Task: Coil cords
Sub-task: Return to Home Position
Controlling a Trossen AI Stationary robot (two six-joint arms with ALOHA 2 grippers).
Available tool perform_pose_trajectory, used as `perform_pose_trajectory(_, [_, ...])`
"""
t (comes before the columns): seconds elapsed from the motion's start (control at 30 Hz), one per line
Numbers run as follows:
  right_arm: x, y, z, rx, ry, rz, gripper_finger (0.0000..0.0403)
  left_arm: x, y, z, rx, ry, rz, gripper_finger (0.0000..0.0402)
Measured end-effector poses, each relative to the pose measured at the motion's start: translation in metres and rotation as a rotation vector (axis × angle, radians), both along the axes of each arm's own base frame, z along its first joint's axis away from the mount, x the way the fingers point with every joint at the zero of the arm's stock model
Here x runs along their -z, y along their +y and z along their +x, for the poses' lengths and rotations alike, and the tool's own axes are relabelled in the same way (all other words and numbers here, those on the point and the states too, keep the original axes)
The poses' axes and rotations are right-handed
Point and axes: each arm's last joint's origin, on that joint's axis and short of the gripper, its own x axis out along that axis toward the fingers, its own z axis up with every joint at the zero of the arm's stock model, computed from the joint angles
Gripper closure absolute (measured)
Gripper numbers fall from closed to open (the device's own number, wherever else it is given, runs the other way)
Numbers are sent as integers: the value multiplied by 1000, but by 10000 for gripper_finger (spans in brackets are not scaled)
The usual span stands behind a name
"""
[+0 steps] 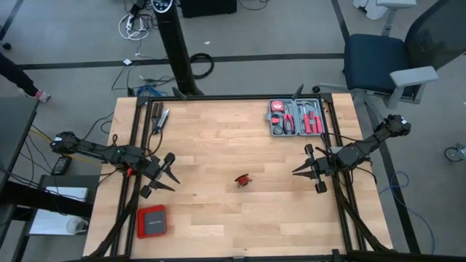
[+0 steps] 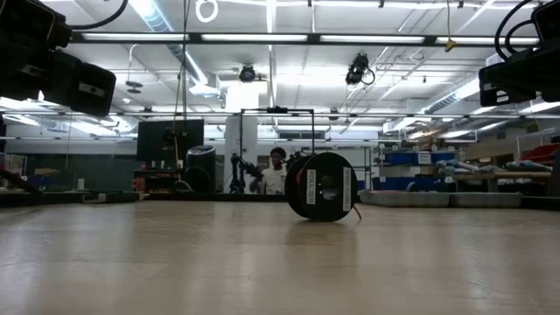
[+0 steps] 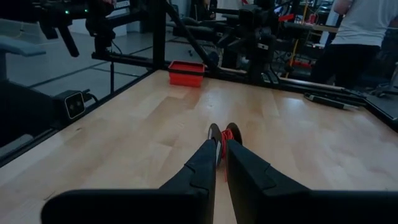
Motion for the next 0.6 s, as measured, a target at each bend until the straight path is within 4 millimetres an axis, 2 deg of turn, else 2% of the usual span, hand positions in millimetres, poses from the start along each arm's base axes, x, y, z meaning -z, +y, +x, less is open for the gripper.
perform_pose_trajectory(0.6, [0,0,0,0,0,0,368,-6,0,1,0,-64,-17,250])
